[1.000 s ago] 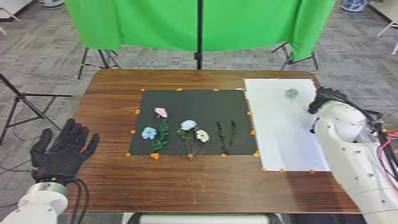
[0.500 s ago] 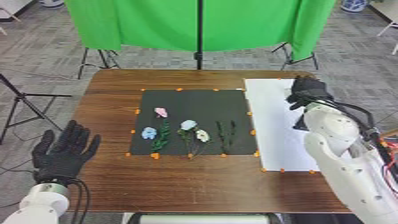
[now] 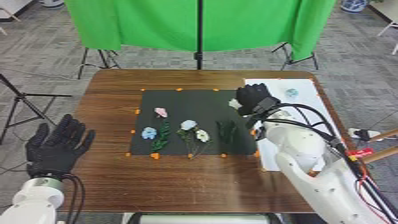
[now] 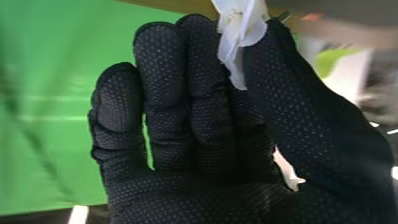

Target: Arrange flowers

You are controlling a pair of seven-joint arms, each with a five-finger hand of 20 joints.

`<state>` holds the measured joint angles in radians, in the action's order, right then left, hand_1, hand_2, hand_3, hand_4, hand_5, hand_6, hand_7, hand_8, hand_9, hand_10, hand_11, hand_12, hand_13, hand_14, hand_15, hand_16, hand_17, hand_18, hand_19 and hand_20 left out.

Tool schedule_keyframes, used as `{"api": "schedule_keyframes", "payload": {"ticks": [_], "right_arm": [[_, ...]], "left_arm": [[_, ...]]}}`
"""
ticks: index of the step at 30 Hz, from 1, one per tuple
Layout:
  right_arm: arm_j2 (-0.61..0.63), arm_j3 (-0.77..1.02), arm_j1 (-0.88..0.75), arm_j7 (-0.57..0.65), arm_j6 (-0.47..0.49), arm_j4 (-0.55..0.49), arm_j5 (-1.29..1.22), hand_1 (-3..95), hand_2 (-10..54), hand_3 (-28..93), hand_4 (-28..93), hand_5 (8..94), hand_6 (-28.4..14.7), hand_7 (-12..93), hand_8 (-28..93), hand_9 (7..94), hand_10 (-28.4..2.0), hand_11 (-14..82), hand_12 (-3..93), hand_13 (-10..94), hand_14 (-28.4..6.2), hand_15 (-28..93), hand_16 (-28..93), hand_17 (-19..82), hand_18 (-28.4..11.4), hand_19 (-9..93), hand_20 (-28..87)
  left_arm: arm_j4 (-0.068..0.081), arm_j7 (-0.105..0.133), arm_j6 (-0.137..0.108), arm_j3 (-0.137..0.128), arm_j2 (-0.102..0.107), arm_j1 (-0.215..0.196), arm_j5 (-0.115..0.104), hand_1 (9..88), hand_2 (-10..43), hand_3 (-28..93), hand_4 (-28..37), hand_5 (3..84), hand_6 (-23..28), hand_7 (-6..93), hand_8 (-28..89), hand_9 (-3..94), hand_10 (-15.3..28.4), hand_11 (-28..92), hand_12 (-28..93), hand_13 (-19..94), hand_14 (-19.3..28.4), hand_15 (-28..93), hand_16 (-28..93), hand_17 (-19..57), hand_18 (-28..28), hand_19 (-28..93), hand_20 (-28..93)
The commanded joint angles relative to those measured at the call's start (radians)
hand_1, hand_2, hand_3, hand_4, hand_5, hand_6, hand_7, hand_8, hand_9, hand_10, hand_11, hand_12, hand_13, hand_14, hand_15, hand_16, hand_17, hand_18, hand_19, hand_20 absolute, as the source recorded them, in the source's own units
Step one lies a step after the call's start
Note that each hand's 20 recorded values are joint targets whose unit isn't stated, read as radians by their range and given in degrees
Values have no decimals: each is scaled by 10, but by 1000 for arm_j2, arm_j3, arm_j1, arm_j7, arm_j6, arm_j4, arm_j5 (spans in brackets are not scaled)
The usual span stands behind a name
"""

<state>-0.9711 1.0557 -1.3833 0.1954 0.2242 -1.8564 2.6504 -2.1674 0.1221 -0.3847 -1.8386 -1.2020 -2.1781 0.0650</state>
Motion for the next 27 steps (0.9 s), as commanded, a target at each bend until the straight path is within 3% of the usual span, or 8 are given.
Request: {"api": "schedule_keyframes", "payload": {"ticks": [1, 3, 12, 17, 27], "right_arm": [[-27, -16, 15, -92, -111, 57, 134, 595, -95, 696, -283, 776, -13, 362, 26, 851, -105, 123, 439, 705, -59, 428, 431, 321, -227, 797, 364], [-31, -19, 19, -126, -115, 79, 138, 595, -95, 696, -283, 776, -13, 363, 23, 850, -105, 121, 437, 704, -59, 425, 430, 319, -227, 795, 364], [-23, -46, 25, -142, -46, 102, 110, 593, -95, 699, -283, 769, -9, 376, 13, 845, -105, 112, 427, 702, -57, 411, 426, 318, -224, 788, 364], [-32, -47, 18, -117, 13, 79, 35, 585, -95, 705, -283, 761, -6, 380, 14, 839, -106, 106, 419, 697, -58, 404, 424, 317, -223, 784, 364], [-28, -54, 13, -94, -1, 73, 4, 566, -95, 719, -283, 715, -5, 324, -33, 816, -100, 92, 393, 688, -61, 400, 415, 312, -224, 779, 361]], "left_arm": [[-12, 42, -47, 8, 4, -3, -25, 276, 150, 772, -283, 540, 99, 221, -105, 473, 174, 378, 168, 340, 200, 636, -62, -49, 188, 464, 251], [-14, 46, -47, 5, 4, -7, -39, 276, 153, 772, -283, 541, 99, 225, -108, 475, 173, 380, 168, 342, 198, 637, -63, -48, 187, 465, 251], [-16, 43, -35, -4, -1, -12, -52, 276, 156, 772, -283, 541, 98, 228, -111, 477, 170, 384, 166, 346, 196, 637, -64, -47, 184, 466, 249], [-15, 33, -41, 6, -7, -11, -94, 278, 158, 770, -283, 540, 97, 229, -112, 478, 169, 385, 165, 348, 195, 637, -64, -46, 183, 468, 248], [-10, 28, -46, 10, -5, 0, -95, 279, 163, 768, -283, 540, 96, 231, -112, 480, 168, 386, 164, 350, 194, 638, -65, -46, 183, 470, 247]]}}
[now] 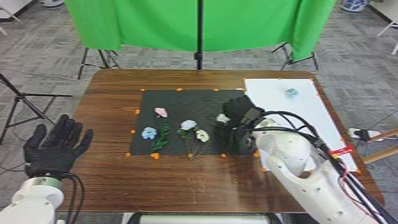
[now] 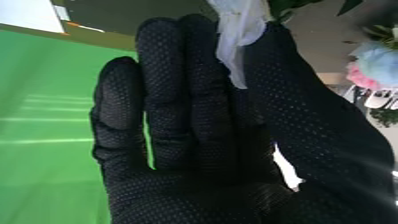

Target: Arrange flowers

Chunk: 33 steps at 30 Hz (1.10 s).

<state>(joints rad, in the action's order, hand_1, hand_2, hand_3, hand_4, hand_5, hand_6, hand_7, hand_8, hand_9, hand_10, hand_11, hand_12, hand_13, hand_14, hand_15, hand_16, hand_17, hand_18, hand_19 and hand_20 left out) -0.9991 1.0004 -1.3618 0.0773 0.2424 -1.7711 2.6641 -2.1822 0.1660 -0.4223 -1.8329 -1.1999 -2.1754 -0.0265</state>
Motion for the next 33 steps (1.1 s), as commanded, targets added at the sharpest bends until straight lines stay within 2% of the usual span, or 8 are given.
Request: {"api": "schedule_keyframes", "payload": {"ticks": [1, 10, 12, 14, 19, 23, 29, 33], "right_arm": [[3, -2, -9, 39, -29, -13, -31, 567, -95, 720, -283, 713, -5, 321, -35, 816, -100, 92, 391, 687, -61, 400, 414, 311, -223, 779, 361], [-7, 23, -12, 60, 26, -25, -45, 531, -95, 745, -283, 660, -4, 233, -90, 772, -107, 125, 346, 669, -69, 418, 391, 306, -222, 776, 351], [-2, 35, -29, 74, 2, -43, -75, 500, -95, 763, -283, 645, -6, 222, -144, 746, -116, 173, 299, 662, -80, 439, 365, 304, -223, 777, 348], [2, 51, -46, 81, -5, -66, -79, 455, -95, 792, -283, 637, -12, 210, -143, 726, -128, 228, 238, 658, -96, 469, 315, 304, -224, 778, 345], [13, 77, -62, 133, -14, -100, -156, 420, -95, 809, -283, 617, -19, 195, -140, 715, -139, 244, 198, 655, -109, 495, 243, 304, -225, 780, 340], [13, 105, -46, 193, -44, -86, -195, 413, -95, 815, -283, 561, -30, 174, -135, 698, -146, 240, 197, 646, -117, 499, 238, 303, -229, 781, 335], [-14, 167, 22, 279, -131, 44, -221, 395, -95, 835, -283, 486, -46, 173, -132, 567, -177, 203, 173, 527, -149, 472, 183, 278, -224, 724, 279], [-20, 194, 58, 315, -188, 135, -219, 385, -95, 856, -283, 395, -66, 187, -141, 413, -196, 160, 138, 387, -170, 377, 105, 245, -219, 618, 161]], "left_arm": [[5, -17, -12, 4, -8, -2, -7, 278, 163, 769, -283, 540, 96, 231, -113, 481, 168, 386, 164, 350, 194, 637, -65, -46, 183, 470, 247], [4, -26, -4, 3, -12, -7, -11, 281, 177, 770, -283, 538, 96, 231, -114, 479, 167, 386, 164, 349, 193, 638, -65, -45, 186, 471, 245], [7, -56, 6, -5, -17, -7, -1, 283, 173, 768, -283, 536, 96, 231, -113, 478, 167, 386, 164, 349, 193, 638, -65, -46, 187, 471, 245], [6, -67, 10, -9, -20, -10, 8, 287, 174, 765, -283, 534, 95, 232, -113, 476, 167, 385, 164, 348, 191, 637, -65, -46, 189, 470, 244], [6, -93, 15, -23, -28, -16, 12, 289, 169, 763, -283, 531, 96, 230, -113, 471, 168, 384, 165, 343, 192, 637, -64, -47, 195, 469, 240], [10, -97, 23, -21, -31, -14, 13, 291, 155, 759, -283, 515, 96, 224, -112, 463, 169, 384, 164, 336, 191, 637, -65, -47, 199, 469, 236], [7, -92, 23, -17, -30, -20, 11, 293, 147, 757, -283, 513, 97, 222, -109, 459, 168, 384, 163, 336, 190, 635, -66, -48, 198, 469, 230], [11, -88, 20, -10, -28, -18, 6, 294, 147, 756, -283, 515, 97, 222, -110, 460, 169, 384, 163, 336, 190, 634, -66, -49, 193, 468, 229]]}}
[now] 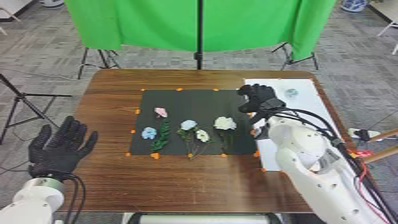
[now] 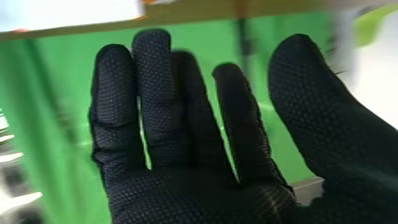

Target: Arrange flowers

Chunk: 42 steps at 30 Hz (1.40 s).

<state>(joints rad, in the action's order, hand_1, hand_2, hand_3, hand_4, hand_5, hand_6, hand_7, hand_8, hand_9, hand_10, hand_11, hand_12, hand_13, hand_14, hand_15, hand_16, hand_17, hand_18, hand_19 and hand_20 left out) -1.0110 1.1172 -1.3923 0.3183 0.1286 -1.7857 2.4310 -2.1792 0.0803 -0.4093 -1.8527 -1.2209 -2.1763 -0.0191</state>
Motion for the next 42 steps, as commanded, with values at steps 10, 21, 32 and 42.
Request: {"api": "schedule_keyframes", "payload": {"ticks": [10, 21, 32, 42], "right_arm": [[-101, 184, 170, 14, 138, 341, 114, 417, -95, 875, -283, 333, -60, 197, -152, 298, -179, 124, 100, 237, -172, 290, 53, 151, -195, 551, 110], [-151, 218, 233, -22, 238, 504, 233, 487, -95, 877, -283, 317, -29, 220, -170, 265, -144, 129, 64, 185, -164, 249, 35, 145, -175, 494, 102], [-134, 232, 162, 8, 172, 487, 221, 614, -95, 750, -283, 554, 3, 276, -177, 580, -109, 244, 195, 571, -58, 394, 340, 309, -202, 811, 367], [-55, 144, 105, 8, 90, 324, 178, 625, -95, 732, -283, 695, 5, 467, -3, 793, -94, 216, 487, 688, -54, 440, 438, 344, -208, 835, 448]], "left_arm": [[19, 19, 53, 21, -5, -18, -4, 288, 156, 753, -283, 518, 97, 220, -110, 462, 169, 382, 162, 338, 190, 634, -65, -50, 190, 469, 229], [27, 26, 98, 51, 4, 8, 19, 282, 159, 757, -283, 509, 94, 208, -106, 447, 168, 368, 162, 331, 186, 628, -63, -52, 186, 467, 229], [30, 20, 135, 56, 6, 18, 31, 283, 153, 761, -283, 504, 93, 209, -106, 437, 169, 367, 161, 322, 185, 626, -66, -54, 185, 465, 228], [38, 2, 199, 41, -2, 10, 59, 285, 146, 756, -283, 499, 93, 204, -107, 428, 167, 351, 157, 316, 179, 604, -69, -55, 183, 455, 223]]}}
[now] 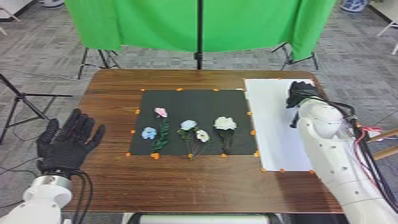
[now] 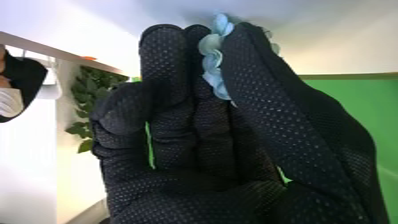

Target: Arrange flowers

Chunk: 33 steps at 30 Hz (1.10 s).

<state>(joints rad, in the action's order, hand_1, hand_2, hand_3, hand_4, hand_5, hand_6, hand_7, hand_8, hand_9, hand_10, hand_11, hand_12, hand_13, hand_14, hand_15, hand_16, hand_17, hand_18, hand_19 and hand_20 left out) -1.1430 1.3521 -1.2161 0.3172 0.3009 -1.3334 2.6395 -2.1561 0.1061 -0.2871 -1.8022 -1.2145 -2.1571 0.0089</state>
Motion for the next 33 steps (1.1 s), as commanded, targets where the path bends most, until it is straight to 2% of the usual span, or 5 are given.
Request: {"api": "schedule_keyframes", "payload": {"ticks": [1, 5, 13, 18, 33], "right_arm": [[89, -100, -86, 22, -91, -174, -49, 624, -95, 734, -283, 695, 4, 468, 1, 794, -95, 214, 486, 689, -56, 440, 439, 345, -209, 835, 448], [133, -148, -138, 51, -96, -336, -140, 621, -95, 744, -283, 696, 3, 464, 22, 796, -97, 214, 490, 690, -60, 439, 441, 345, -212, 836, 446], [149, -164, -279, 20, -10, -537, -160, 618, -95, 756, -283, 703, -2, 456, 39, 800, -100, 210, 489, 690, -64, 442, 436, 344, -217, 834, 433], [148, -201, -322, -18, 20, -563, -137, 618, -95, 756, -283, 709, -4, 452, 40, 804, -103, 208, 487, 692, -66, 444, 432, 345, -221, 837, 429], [147, -244, -311, 50, 1, -549, -125, 601, -95, 736, -283, 689, -19, 415, 28, 779, -111, 167, 452, 669, -67, 444, 422, 345, -230, 847, 416]], "left_arm": [[20, -30, 93, -11, -8, -5, 40, 285, 145, 754, -283, 497, 93, 200, -106, 426, 166, 347, 156, 313, 178, 593, -70, -55, 183, 453, 222], [21, -33, 104, -20, -10, -6, 48, 284, 141, 750, -283, 491, 93, 188, -102, 419, 166, 327, 154, 307, 176, 570, -66, -56, 182, 446, 217], [21, -26, 71, -19, 0, 3, 41, 283, 139, 750, -283, 493, 94, 184, -97, 420, 166, 317, 159, 308, 175, 562, -56, -57, 182, 442, 214], [23, -20, 22, 2, 6, 10, 7, 283, 139, 751, -283, 494, 93, 185, -97, 425, 166, 321, 162, 315, 176, 566, -53, -57, 182, 442, 216], [19, -5, 15, 6, 8, 16, -1, 287, 149, 772, -283, 501, 94, 192, -100, 432, 166, 332, 161, 322, 179, 575, -54, -54, 181, 447, 219]]}}
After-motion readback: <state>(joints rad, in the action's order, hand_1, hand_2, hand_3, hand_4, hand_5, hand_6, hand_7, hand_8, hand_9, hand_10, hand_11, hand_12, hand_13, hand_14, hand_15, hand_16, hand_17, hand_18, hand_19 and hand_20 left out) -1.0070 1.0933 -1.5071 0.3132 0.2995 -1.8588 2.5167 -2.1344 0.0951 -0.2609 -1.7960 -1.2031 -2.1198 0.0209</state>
